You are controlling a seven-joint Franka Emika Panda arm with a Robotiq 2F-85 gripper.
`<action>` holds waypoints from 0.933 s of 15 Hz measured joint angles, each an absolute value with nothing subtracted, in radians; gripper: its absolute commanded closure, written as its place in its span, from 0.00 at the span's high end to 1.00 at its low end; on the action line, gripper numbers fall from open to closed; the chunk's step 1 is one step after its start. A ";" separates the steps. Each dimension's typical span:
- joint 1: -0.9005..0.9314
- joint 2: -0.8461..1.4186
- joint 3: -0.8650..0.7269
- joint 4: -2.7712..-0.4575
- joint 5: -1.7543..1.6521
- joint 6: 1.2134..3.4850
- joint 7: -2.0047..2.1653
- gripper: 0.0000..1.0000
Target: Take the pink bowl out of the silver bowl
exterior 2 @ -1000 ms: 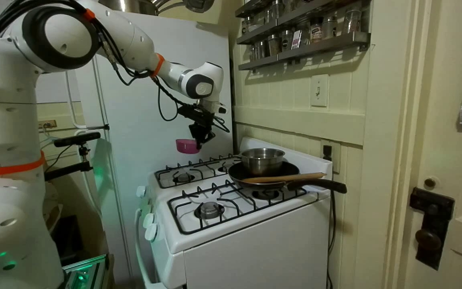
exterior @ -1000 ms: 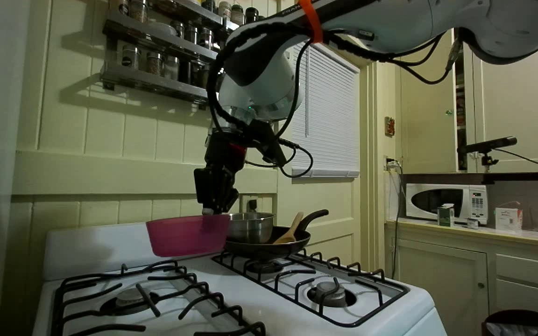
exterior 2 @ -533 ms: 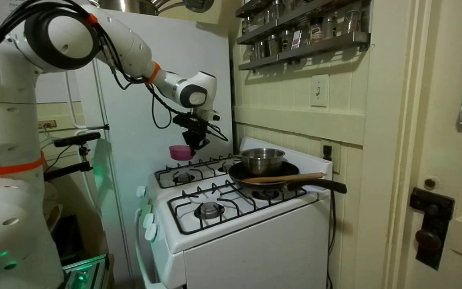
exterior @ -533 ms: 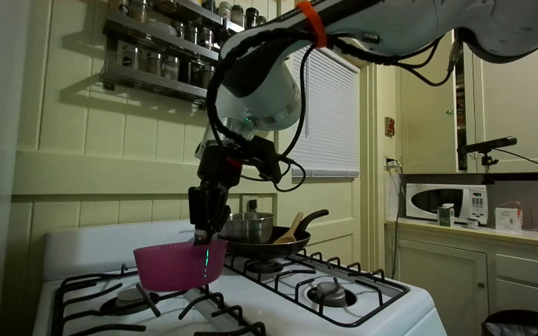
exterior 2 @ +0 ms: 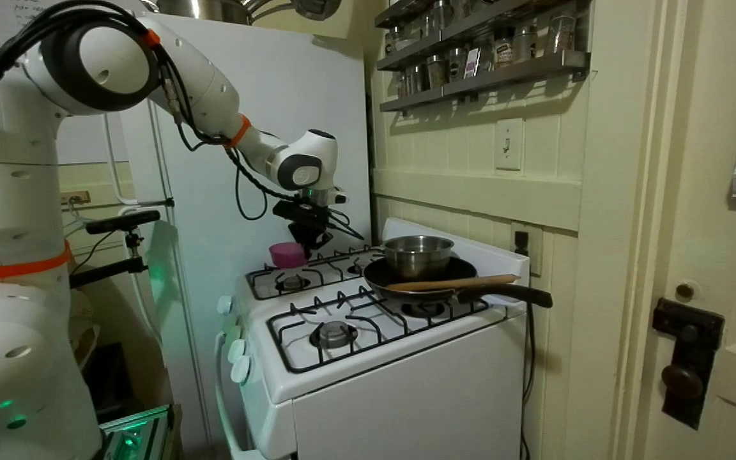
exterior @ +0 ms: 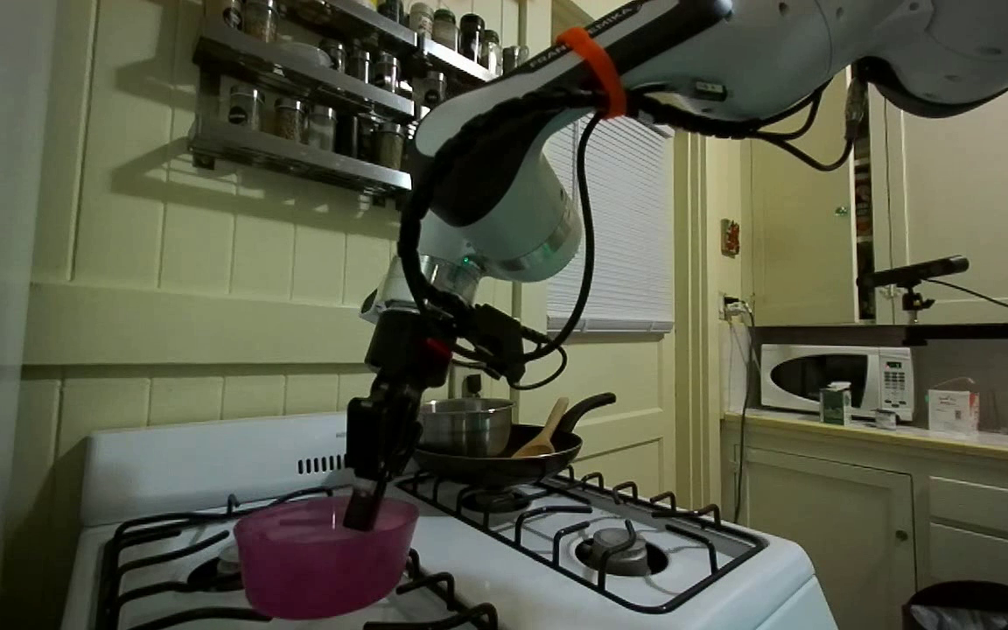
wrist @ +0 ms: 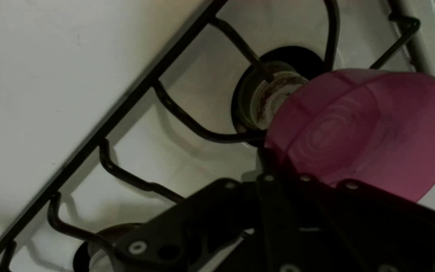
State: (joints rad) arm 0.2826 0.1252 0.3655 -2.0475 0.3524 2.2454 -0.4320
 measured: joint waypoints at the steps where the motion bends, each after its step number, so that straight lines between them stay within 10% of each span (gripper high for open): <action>1: 0.283 0.125 0.367 -2.057 0.358 2.254 -0.445 0.01; 3: 0.283 0.125 0.370 -2.071 0.362 2.266 -0.463 0.01; 4: 0.283 0.125 0.370 -2.076 0.362 2.270 -0.470 0.29; 14: 0.284 0.093 0.382 -2.070 0.378 2.269 -0.494 0.96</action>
State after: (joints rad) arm 0.2845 0.0929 0.3824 -2.0702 0.3783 2.2689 -0.4940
